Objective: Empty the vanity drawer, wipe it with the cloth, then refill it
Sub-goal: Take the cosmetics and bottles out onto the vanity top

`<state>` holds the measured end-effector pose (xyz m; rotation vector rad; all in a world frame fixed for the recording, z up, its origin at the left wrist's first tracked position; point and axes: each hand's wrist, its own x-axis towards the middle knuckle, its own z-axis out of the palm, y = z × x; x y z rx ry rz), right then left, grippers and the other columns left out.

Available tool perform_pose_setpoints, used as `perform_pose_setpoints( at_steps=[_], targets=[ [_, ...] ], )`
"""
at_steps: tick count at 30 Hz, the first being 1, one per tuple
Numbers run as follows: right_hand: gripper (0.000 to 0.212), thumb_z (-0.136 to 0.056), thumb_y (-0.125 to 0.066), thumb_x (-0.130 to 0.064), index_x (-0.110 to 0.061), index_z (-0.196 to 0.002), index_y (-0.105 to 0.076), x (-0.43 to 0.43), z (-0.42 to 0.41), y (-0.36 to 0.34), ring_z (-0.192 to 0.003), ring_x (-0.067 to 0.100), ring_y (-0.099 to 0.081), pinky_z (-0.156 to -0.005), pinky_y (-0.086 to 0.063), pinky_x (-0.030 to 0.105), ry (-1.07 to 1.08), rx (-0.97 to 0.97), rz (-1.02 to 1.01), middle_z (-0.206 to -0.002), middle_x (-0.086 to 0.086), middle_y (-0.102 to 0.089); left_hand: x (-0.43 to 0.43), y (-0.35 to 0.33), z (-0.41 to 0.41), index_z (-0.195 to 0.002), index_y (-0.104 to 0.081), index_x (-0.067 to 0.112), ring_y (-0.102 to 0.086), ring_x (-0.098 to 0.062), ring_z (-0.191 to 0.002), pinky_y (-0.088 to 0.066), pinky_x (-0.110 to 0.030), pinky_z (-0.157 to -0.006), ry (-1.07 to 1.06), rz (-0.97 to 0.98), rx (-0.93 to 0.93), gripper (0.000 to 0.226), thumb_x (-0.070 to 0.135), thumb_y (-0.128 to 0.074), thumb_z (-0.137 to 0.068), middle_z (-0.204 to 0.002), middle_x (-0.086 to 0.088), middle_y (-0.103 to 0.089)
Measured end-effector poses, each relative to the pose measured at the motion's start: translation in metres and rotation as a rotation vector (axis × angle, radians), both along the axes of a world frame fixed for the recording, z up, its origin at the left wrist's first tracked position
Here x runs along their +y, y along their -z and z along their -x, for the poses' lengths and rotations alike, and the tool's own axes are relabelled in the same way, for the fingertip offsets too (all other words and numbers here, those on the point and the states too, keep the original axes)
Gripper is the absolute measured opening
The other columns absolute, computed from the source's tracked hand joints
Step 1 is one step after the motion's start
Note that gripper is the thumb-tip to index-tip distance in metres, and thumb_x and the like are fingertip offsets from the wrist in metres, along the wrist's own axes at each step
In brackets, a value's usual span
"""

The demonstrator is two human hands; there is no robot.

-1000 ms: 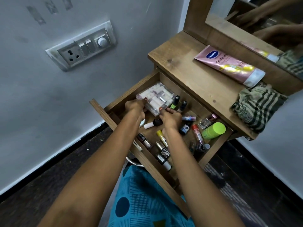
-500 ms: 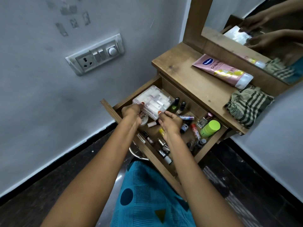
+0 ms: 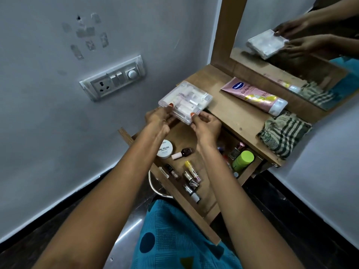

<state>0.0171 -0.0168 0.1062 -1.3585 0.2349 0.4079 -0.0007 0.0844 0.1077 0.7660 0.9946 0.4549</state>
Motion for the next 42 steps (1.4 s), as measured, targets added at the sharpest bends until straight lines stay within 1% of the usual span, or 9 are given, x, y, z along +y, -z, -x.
perform_pose_setpoints(
  at_steps=[8, 13, 16, 22, 24, 29, 34, 37, 42],
  targets=[
    [0.047, -0.078, -0.070, -0.006, 0.000, -0.123, -0.055, 0.009, -0.048, 0.016, -0.106, 0.023, -0.061, -0.094, -0.050, 0.030, -0.181, -0.371, 0.406, -0.120, 0.013, -0.060, 0.003, 0.001, -0.047, -0.087, -0.053, 0.000, -0.056, -0.007, -0.032, -0.050, -0.020, -0.042, 0.046, 0.011, -0.062, 0.008, -0.008, -0.052, -0.087, -0.073, -0.008, -0.053],
    [0.044, -0.080, -0.064, 0.001, -0.002, -0.123, -0.054, 0.011, -0.063, 0.021, -0.107, 0.023, -0.059, -0.093, -0.051, 0.031, -0.227, -0.601, 0.581, -0.120, 0.016, -0.058, 0.010, 0.010, -0.064, -0.077, -0.047, 0.005, -0.055, -0.012, -0.060, -0.049, -0.016, -0.041, 0.064, -0.023, -0.068, 0.016, -0.005, -0.053, -0.088, -0.077, -0.005, -0.052],
    [0.039, -0.083, -0.061, -0.001, 0.000, -0.121, -0.056, 0.014, -0.070, 0.021, -0.106, 0.025, -0.059, -0.093, -0.050, 0.030, -0.198, -0.699, 0.665, -0.119, 0.016, -0.057, 0.011, 0.012, -0.073, -0.073, -0.047, 0.006, -0.055, -0.009, -0.055, -0.049, -0.015, -0.044, 0.068, -0.042, -0.072, 0.019, -0.004, -0.055, -0.087, -0.073, -0.003, -0.053],
    [0.036, -0.082, -0.063, -0.005, 0.000, -0.117, -0.058, 0.018, -0.082, 0.025, -0.107, 0.026, -0.056, -0.092, -0.050, 0.034, -0.196, -0.746, 0.683, -0.118, 0.016, -0.054, 0.012, 0.015, -0.091, -0.067, -0.048, 0.005, -0.053, -0.013, -0.059, -0.050, -0.016, -0.046, 0.020, -0.136, -0.037, 0.022, -0.004, -0.059, -0.085, -0.070, -0.005, -0.053],
    [0.037, -0.082, -0.064, -0.006, -0.001, -0.118, -0.058, 0.018, -0.084, 0.026, -0.110, 0.025, -0.054, -0.092, -0.050, 0.033, -0.192, -0.751, 0.682, -0.119, 0.015, -0.053, 0.012, 0.017, -0.093, -0.079, -0.056, -0.004, -0.056, -0.016, -0.063, -0.051, -0.016, -0.049, 0.010, -0.155, -0.024, 0.007, -0.002, -0.061, -0.084, -0.073, -0.007, -0.056],
    [0.041, -0.083, -0.064, -0.007, -0.002, -0.122, -0.054, 0.017, -0.085, 0.029, -0.114, 0.024, -0.051, -0.093, -0.050, 0.032, -0.228, -0.775, 0.706, -0.123, 0.013, -0.049, 0.010, 0.019, -0.094, -0.109, -0.056, -0.013, -0.060, -0.023, -0.079, -0.052, -0.020, -0.057, -0.013, -0.193, 0.006, 0.030, 0.001, -0.063, -0.083, -0.082, -0.012, -0.060],
    [0.047, -0.083, -0.063, -0.003, -0.005, -0.128, -0.051, 0.010, -0.087, 0.027, -0.111, 0.024, -0.053, -0.096, -0.048, 0.032, -0.321, -0.757, 0.737, -0.120, 0.014, -0.051, 0.006, 0.017, -0.087, -0.085, -0.058, 0.000, -0.054, -0.012, -0.061, -0.049, -0.016, -0.054, 0.008, -0.185, 0.017, 0.003, 0.000, -0.061, -0.085, -0.071, -0.004, -0.055],
    [0.045, -0.083, -0.061, 0.000, -0.004, -0.127, -0.051, 0.003, -0.083, 0.024, -0.107, 0.021, -0.056, -0.095, -0.049, 0.029, -0.339, -0.727, 0.705, -0.118, 0.013, -0.054, 0.000, 0.015, -0.080, -0.065, -0.045, 0.010, -0.051, -0.012, -0.060, -0.047, -0.014, -0.049, -0.003, -0.194, 0.021, 0.028, -0.004, -0.060, -0.084, -0.068, -0.004, -0.051],
    [0.031, -0.083, -0.059, 0.004, -0.002, -0.113, -0.062, -0.016, -0.076, 0.021, -0.097, 0.016, -0.062, -0.084, -0.049, 0.016, -0.348, -0.717, 0.664, -0.113, 0.011, -0.063, -0.017, 0.018, -0.060, -0.070, -0.047, 0.011, -0.054, -0.013, -0.068, -0.046, -0.015, -0.053, 0.056, -0.278, 0.094, 0.027, -0.011, -0.055, -0.083, -0.074, -0.003, -0.054]
  ],
)
